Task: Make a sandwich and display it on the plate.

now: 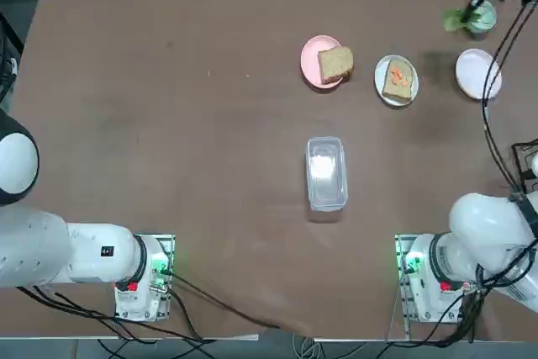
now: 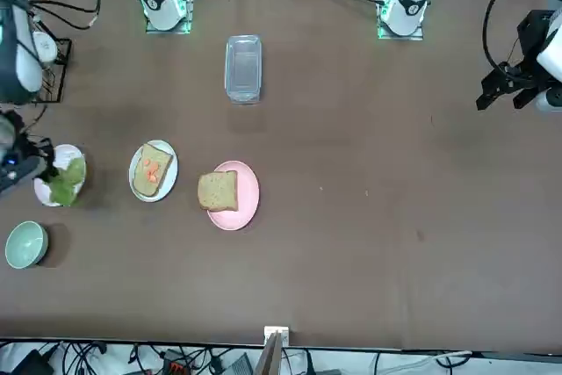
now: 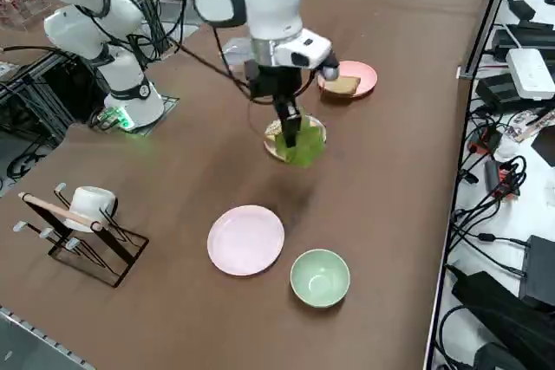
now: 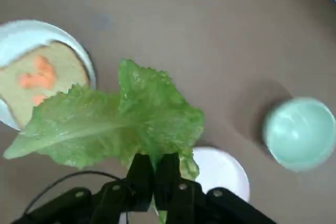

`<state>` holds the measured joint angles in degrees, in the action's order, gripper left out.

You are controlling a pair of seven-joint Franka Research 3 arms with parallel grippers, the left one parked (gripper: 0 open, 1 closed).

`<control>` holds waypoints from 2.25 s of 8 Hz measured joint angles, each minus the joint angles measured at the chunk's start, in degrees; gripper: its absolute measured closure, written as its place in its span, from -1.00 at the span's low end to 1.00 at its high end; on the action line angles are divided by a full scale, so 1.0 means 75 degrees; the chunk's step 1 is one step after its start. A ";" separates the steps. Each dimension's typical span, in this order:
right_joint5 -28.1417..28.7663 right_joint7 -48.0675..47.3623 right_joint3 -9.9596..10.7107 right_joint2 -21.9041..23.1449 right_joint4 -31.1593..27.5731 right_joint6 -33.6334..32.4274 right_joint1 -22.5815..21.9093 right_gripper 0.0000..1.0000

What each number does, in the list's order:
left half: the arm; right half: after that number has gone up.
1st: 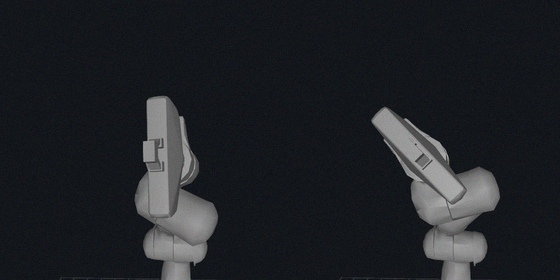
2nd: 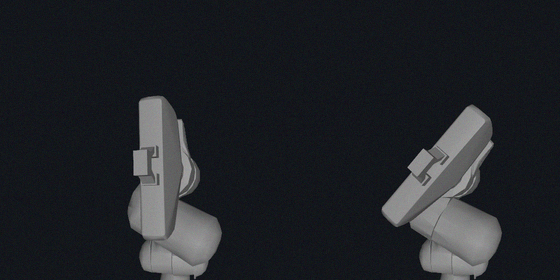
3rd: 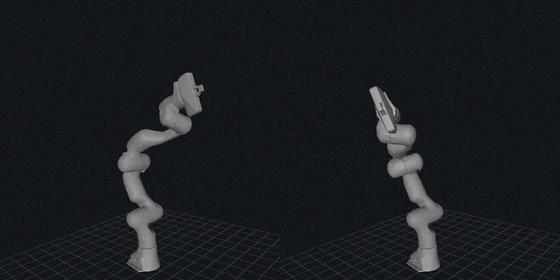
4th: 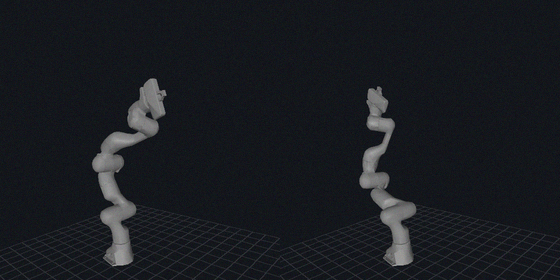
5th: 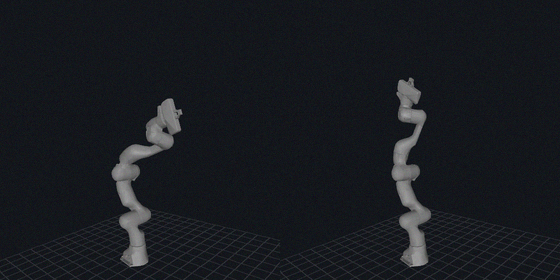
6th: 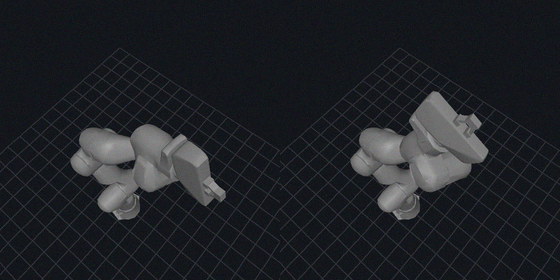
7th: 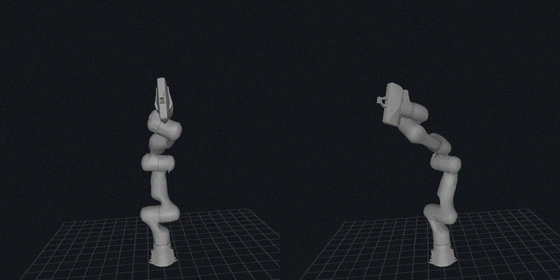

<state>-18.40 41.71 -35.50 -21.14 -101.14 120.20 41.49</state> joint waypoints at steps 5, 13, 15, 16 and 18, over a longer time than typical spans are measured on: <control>0.0003 0.1578 -0.1010 -0.0618 -0.0201 0.0009 -0.0072 0.90; 0.0002 0.3281 -0.1280 -0.0794 -0.2239 0.2745 0.0699 0.90; 0.0002 0.3397 -0.1280 -0.0832 -0.2365 0.2766 0.0786 0.89; 0.0002 0.3414 -0.1281 -0.0833 -0.2445 0.2766 0.0824 0.89; 0.0002 0.3442 -0.1281 -0.0832 -0.2603 0.2787 0.0889 0.89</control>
<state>-18.38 67.53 -45.11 -27.38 -120.66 141.10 48.16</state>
